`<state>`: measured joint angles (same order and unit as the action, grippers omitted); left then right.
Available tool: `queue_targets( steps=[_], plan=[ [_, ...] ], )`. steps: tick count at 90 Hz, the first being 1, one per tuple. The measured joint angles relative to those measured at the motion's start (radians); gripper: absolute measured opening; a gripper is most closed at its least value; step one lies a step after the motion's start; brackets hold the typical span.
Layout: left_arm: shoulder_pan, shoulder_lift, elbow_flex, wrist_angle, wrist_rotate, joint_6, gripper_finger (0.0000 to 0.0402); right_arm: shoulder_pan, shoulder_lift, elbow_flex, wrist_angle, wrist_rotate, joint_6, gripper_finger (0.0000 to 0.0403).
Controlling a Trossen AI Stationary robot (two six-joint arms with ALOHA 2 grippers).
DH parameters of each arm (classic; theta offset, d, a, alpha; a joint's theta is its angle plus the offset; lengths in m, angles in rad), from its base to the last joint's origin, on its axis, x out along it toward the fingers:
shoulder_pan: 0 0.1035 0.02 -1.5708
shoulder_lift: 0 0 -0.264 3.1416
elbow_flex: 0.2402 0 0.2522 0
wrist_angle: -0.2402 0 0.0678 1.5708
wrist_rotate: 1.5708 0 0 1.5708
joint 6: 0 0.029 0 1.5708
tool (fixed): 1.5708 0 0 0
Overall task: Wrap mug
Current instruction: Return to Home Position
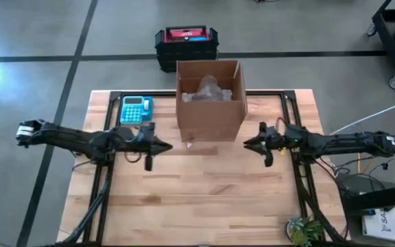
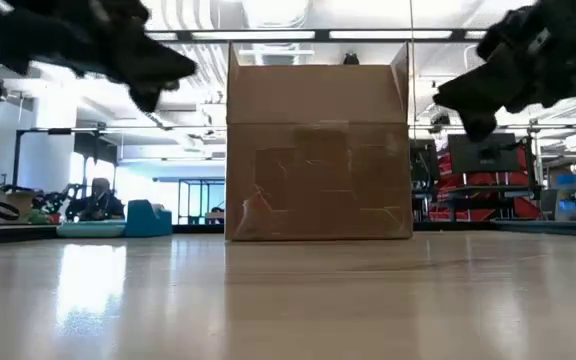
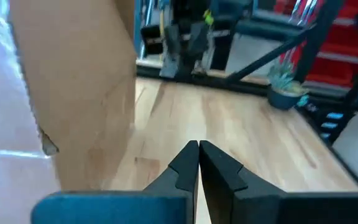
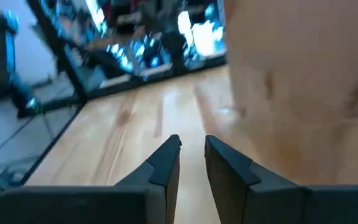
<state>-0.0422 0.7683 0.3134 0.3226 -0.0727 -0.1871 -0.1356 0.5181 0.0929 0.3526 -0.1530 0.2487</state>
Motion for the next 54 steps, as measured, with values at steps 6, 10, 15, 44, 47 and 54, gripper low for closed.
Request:
queue_targets(
  steps=[6,10,15,44,47,54],
  plan=[
    [0.000,-0.062,-0.059,-0.002,-0.017,-0.024,0.0000,0.000,-0.061,-0.039,-0.001,0.018,0.011,0.0070],
    [0.000,-0.101,-0.096,-0.003,-0.023,-0.038,0.0000,0.000,-0.092,-0.061,-0.004,0.023,0.017,0.0073],
    [0.000,-0.143,-0.136,0.011,-0.025,-0.044,0.0000,0.000,-0.123,-0.079,-0.011,0.024,0.018,0.0076],
    [0.000,-0.317,-0.302,0.044,-0.071,-0.064,0.0000,0.000,-0.185,-0.080,-0.093,0.024,-0.072,0.0087],
    [0.001,-0.334,-0.303,0.029,-0.071,-0.066,0.0000,0.000,-0.184,-0.080,-0.093,0.024,-0.080,0.0087],
    [0.000,-0.371,-0.301,-0.027,-0.067,-0.066,0.0000,0.000,-0.184,-0.080,-0.095,0.021,-0.087,0.0084]
  ],
)
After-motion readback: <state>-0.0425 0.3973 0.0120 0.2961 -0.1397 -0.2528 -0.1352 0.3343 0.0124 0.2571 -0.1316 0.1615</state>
